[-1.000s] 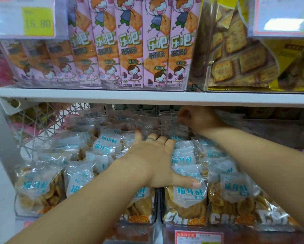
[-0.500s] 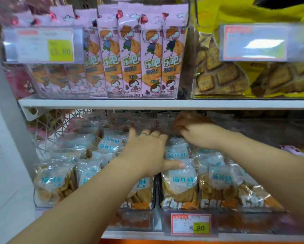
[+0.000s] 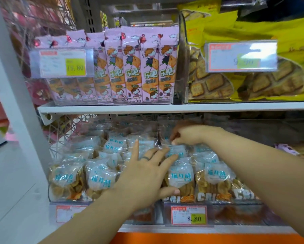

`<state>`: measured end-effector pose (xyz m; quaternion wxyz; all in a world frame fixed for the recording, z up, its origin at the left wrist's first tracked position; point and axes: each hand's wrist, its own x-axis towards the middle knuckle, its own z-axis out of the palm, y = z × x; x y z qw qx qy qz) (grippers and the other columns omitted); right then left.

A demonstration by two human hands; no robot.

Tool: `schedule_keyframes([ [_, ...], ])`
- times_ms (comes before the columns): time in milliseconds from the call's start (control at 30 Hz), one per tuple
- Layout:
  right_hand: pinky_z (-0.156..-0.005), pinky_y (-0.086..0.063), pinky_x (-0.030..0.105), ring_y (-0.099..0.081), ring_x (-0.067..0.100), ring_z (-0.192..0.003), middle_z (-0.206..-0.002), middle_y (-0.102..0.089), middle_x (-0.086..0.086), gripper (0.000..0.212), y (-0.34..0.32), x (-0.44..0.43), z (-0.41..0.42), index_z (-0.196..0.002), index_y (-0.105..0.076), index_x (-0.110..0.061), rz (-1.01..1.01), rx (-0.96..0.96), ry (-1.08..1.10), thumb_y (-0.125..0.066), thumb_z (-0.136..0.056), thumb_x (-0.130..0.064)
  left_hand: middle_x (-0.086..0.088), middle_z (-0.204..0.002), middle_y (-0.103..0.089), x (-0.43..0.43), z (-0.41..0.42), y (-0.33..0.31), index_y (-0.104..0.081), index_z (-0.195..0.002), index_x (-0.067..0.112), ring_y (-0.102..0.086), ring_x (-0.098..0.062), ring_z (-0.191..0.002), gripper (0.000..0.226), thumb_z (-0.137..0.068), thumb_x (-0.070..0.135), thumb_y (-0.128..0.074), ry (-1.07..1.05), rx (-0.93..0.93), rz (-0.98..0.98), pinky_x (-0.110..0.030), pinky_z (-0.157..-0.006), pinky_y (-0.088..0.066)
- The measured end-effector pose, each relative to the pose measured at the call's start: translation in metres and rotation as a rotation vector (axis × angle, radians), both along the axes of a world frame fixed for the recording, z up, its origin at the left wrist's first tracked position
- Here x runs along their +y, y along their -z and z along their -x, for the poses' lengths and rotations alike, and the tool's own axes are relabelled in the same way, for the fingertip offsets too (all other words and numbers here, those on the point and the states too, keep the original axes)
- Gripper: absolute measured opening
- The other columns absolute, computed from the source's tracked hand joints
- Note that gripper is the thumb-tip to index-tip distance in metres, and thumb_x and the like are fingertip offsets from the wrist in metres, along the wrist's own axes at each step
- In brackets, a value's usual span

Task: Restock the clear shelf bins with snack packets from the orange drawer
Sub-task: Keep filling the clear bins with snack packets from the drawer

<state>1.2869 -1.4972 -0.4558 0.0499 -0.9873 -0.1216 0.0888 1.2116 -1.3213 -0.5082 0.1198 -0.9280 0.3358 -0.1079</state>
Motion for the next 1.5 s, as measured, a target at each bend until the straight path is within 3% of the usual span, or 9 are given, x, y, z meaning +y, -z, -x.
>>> schedule_keyframes([
  [133,-0.089,-0.047,0.029,-0.06,0.016,-0.098,-0.116,-0.066,0.0,0.033,-0.001,-0.002,-0.004,-0.118,-0.065,-0.018,-0.024,0.053,-0.018,-0.055,-0.094,-0.038,-0.003,-0.135,-0.057,0.002,0.001,0.004,-0.05,-0.136,0.026,-0.061,-0.023,-0.114,0.08,-0.079,0.075,-0.021,0.027,0.018,0.045,-0.066,-0.102,-0.029],
  [300,-0.095,-0.046,0.032,-0.059,0.015,-0.101,-0.118,-0.064,-0.002,0.041,-0.004,-0.002,-0.005,-0.121,-0.062,-0.017,-0.028,0.108,-0.054,-0.054,-0.092,-0.045,-0.004,-0.127,-0.062,0.004,-0.001,0.014,-0.058,-0.129,0.025,-0.067,-0.022,-0.102,0.077,-0.078,0.073,-0.027,0.095,-0.075,0.124,-0.065,-0.096,-0.04],
  [567,-0.089,-0.05,0.032,-0.062,0.013,-0.093,-0.105,-0.068,-0.002,0.031,0.0,-0.003,-0.001,-0.107,-0.069,-0.018,-0.204,0.059,0.011,-0.06,-0.089,-0.042,-0.004,-0.127,-0.06,0.007,-0.003,0.017,-0.054,-0.132,0.025,-0.066,-0.022,-0.103,0.075,-0.08,0.072,-0.027,0.101,-0.128,0.11,-0.065,-0.1,-0.037],
  [700,-0.07,-0.05,0.032,-0.057,0.016,-0.074,-0.085,-0.066,0.005,0.027,-0.001,-0.004,-0.004,-0.101,-0.07,-0.008,-0.257,0.006,0.155,-0.063,-0.086,-0.029,-0.003,-0.126,-0.06,0.008,-0.002,0.014,-0.054,-0.131,0.026,-0.065,-0.021,-0.103,0.075,-0.08,0.073,-0.027,0.093,-0.094,0.075,-0.064,-0.102,-0.034],
  [833,-0.084,-0.049,0.027,-0.062,0.017,-0.096,-0.107,-0.067,-0.001,0.017,0.003,-0.001,-0.008,-0.102,-0.071,-0.019,-0.266,-0.191,0.187,-0.06,-0.09,-0.024,-0.004,-0.134,-0.055,0.007,-0.002,0.007,-0.049,-0.136,0.028,-0.062,-0.022,-0.111,0.077,-0.08,0.075,-0.024,0.071,-0.045,0.052,-0.065,-0.106,-0.025],
  [967,-0.083,-0.041,0.025,-0.053,0.018,-0.105,-0.114,-0.057,-0.002,0.009,0.019,-0.003,-0.011,-0.096,-0.069,-0.029,-0.118,-0.362,0.127,-0.063,-0.089,-0.029,0.002,-0.161,-0.003,0.001,-0.011,-0.008,-0.002,-0.151,0.036,-0.017,-0.02,-0.145,0.089,-0.076,0.082,-0.017,0.011,0.049,-0.036,-0.065,-0.111,0.011],
  [1100,-0.09,-0.047,0.03,-0.057,0.018,-0.103,-0.116,-0.063,-0.001,0.015,0.023,-0.006,-0.015,-0.102,-0.07,-0.026,-0.146,-0.314,0.14,-0.061,-0.091,-0.028,0.003,-0.161,0.006,-0.008,-0.019,-0.019,0.003,-0.152,0.031,-0.012,-0.019,-0.147,0.098,-0.076,0.083,-0.032,-0.046,0.145,-0.108,-0.065,-0.11,0.012],
  [1333,-0.089,-0.05,0.03,-0.062,0.018,-0.097,-0.113,-0.067,0.001,0.02,0.021,-0.005,-0.018,-0.107,-0.071,-0.022,-0.083,-0.192,0.124,-0.057,-0.093,-0.028,-0.002,-0.161,0.01,-0.011,-0.012,-0.013,0.006,-0.152,0.024,-0.006,-0.022,-0.147,0.101,-0.079,0.082,-0.032,-0.053,0.118,-0.136,-0.065,-0.109,0.013],
  [1500,-0.097,-0.042,0.025,-0.057,0.018,-0.112,-0.131,-0.058,0.001,0.03,0.02,-0.009,-0.012,-0.126,-0.06,-0.023,-0.282,-0.153,0.08,-0.049,-0.098,-0.025,-0.002,-0.16,0.015,-0.007,-0.006,-0.012,0.01,-0.152,0.023,0.0,-0.021,-0.148,0.099,-0.081,0.081,-0.029,-0.064,0.081,-0.096,-0.063,-0.11,0.015],
])
